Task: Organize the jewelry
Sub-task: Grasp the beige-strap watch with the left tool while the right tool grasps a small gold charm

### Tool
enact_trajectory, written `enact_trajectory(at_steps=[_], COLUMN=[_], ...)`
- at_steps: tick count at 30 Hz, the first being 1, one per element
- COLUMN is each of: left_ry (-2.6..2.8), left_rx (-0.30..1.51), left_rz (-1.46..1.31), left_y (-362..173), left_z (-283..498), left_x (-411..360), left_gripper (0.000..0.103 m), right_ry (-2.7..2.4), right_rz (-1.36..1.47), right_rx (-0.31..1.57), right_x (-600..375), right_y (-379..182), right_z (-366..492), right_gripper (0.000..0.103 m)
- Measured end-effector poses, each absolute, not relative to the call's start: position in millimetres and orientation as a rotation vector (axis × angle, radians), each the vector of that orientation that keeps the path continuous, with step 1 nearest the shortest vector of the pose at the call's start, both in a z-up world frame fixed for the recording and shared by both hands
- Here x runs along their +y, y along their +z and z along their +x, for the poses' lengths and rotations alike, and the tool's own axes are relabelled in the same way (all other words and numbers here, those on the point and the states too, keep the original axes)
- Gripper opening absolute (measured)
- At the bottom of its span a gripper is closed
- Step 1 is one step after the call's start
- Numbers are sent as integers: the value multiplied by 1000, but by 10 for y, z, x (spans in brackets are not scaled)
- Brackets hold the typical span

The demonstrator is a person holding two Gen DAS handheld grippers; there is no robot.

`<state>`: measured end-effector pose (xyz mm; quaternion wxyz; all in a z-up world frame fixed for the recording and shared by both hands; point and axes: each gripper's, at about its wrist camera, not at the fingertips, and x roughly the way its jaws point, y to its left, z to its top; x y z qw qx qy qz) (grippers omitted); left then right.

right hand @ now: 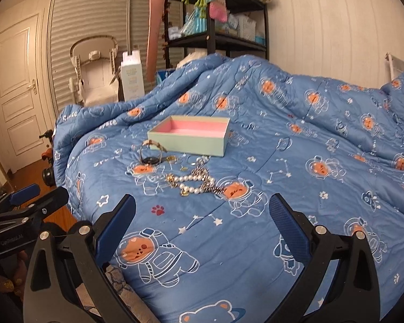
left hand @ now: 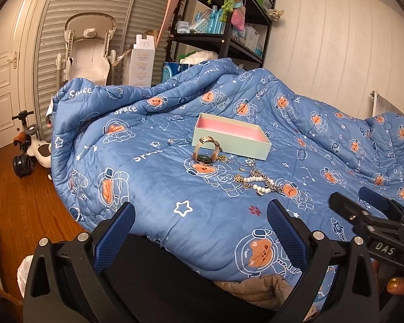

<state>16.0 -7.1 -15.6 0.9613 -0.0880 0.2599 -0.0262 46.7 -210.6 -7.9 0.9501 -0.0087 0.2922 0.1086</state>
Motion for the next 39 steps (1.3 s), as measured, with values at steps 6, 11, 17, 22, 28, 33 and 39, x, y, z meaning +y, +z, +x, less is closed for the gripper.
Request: enact_trajectory(at_steps=[6, 11, 17, 22, 28, 33, 39], left_ry=[-109, -113, -123, -148, -161, -149, -156], left_rx=[597, 629, 673, 689, 718, 726, 727], left_rz=[-191, -155, -96, -91, -63, -55, -37], left_y=[-250, -310, -402, -458, -578, -641, -652], left_z=[422, 667, 996, 1319, 1679, 1960, 2263], left_x=[11, 66, 61, 74, 37, 38, 3], left_gripper=[96, 96, 96, 94, 76, 65, 55], right_ry=[303, 322, 469, 509, 498, 486, 478], right_rz=[-71, -90, 74, 52, 37, 22, 33], right_rx=[708, 784, 953, 982, 996, 994, 990], right_x=[-2160, -2325, -2283, -2012, -1909, -1875, -1897], right_y=[-314, -403, -643, -808, -900, -934, -949], right_z=[957, 1342, 1629, 1751, 1937, 2026, 2074], right_gripper=[98, 93, 65, 45, 40, 32, 23])
